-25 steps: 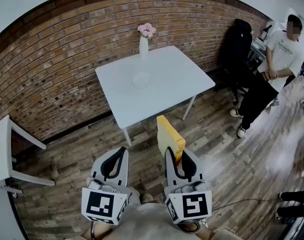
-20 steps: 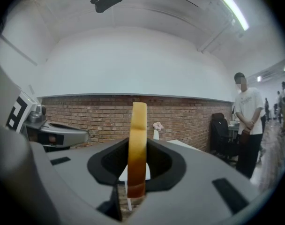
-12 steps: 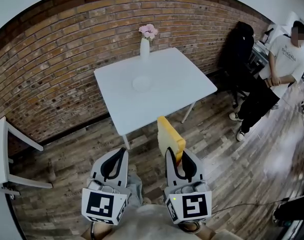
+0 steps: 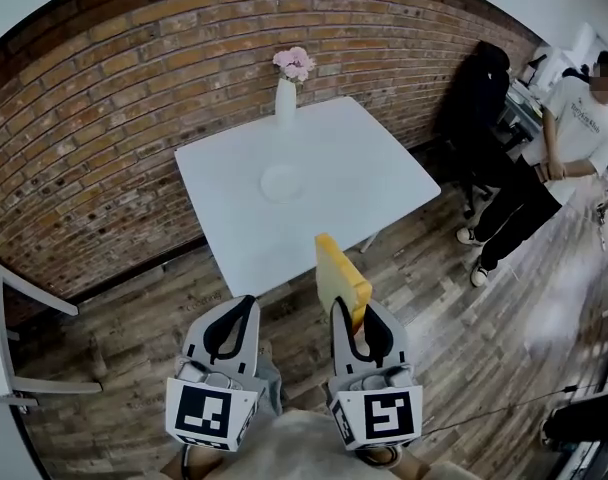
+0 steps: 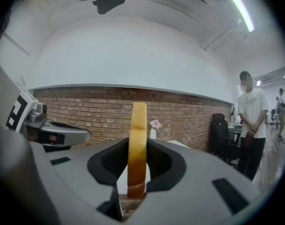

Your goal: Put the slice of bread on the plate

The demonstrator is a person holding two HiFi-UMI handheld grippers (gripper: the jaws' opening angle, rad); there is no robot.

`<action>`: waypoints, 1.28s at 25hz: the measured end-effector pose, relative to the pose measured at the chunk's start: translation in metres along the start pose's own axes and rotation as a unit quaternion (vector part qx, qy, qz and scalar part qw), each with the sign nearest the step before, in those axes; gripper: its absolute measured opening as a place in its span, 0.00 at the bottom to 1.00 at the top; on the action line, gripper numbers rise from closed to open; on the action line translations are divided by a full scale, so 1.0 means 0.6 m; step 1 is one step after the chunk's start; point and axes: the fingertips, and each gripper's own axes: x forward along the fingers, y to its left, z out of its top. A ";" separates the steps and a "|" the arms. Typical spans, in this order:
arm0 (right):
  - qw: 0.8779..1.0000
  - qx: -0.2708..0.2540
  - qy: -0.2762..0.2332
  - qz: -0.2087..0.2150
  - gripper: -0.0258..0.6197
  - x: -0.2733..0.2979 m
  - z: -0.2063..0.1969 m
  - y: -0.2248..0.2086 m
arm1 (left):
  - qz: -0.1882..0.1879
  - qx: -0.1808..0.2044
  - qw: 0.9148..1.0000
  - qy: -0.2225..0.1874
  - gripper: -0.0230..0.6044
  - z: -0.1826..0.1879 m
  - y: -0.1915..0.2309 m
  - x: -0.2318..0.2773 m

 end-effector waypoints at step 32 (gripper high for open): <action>0.998 0.013 0.036 -0.057 0.19 0.305 0.005 -0.058 | -0.065 -0.002 0.997 0.029 0.05 0.027 0.177 0.277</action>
